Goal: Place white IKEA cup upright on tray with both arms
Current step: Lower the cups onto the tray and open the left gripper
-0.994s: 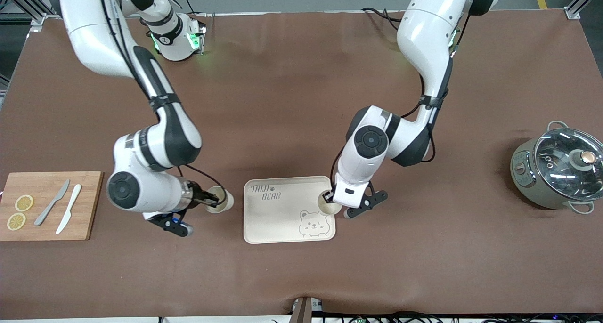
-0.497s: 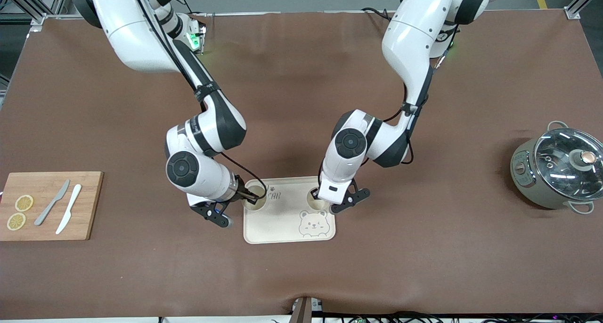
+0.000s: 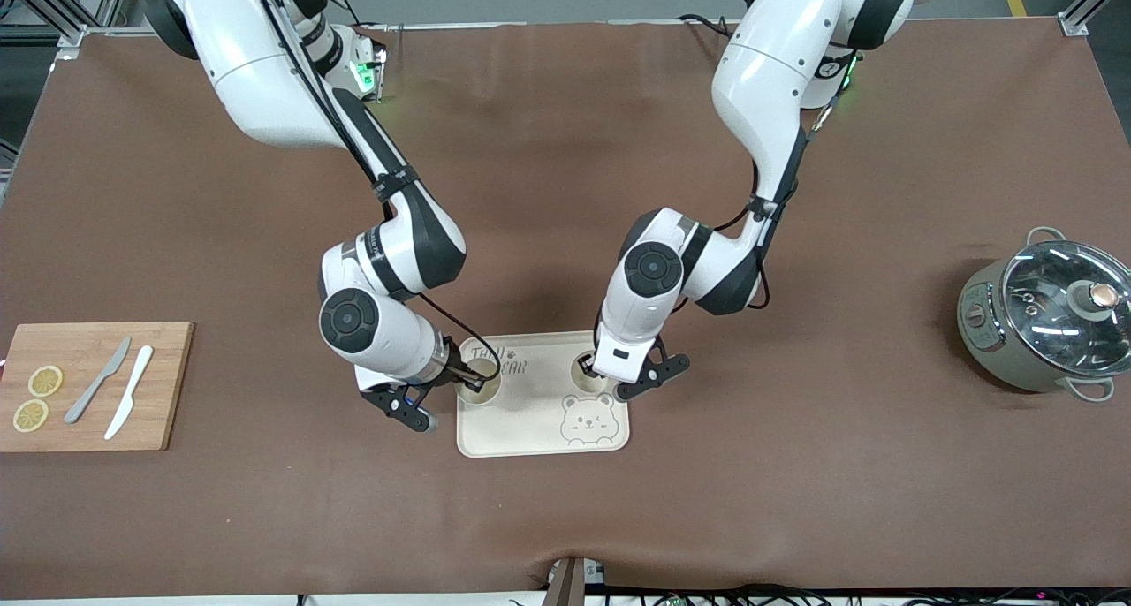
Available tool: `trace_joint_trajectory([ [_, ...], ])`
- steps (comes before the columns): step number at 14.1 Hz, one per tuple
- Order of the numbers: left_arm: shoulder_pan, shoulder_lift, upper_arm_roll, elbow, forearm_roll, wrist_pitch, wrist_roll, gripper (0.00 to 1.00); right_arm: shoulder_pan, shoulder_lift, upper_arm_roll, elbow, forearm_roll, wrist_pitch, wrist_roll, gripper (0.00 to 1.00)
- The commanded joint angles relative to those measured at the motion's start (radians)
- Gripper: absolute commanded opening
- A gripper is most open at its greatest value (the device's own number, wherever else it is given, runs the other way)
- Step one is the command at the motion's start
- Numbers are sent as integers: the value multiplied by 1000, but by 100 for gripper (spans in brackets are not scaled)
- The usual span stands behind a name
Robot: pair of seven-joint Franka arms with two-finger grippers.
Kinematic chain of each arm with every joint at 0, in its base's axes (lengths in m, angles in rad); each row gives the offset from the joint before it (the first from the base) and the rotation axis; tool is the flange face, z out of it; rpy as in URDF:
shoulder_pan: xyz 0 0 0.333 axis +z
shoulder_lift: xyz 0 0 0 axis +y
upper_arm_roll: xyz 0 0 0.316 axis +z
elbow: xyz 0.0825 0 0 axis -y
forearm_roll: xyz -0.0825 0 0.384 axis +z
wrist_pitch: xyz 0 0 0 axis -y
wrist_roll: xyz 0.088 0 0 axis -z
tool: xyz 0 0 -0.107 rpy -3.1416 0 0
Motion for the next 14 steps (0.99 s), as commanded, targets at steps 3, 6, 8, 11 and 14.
trace_joint_trajectory([
  [3,7,-29,12,16,4,-7,1,90,33,37,-6,-3,-21,55,62,0],
  [6,49,-74,15,13,7,-11,9,100,41,51,-6,-3,-21,80,70,0],
  [8,75,-98,15,11,13,-43,44,100,50,60,-6,-4,-34,95,88,0],
  [11,132,-160,15,4,14,-128,131,100,59,78,-6,-3,-64,115,110,0],
  [14,185,-216,14,-5,14,-224,234,100,61,84,-6,-3,-65,120,110,0],
])
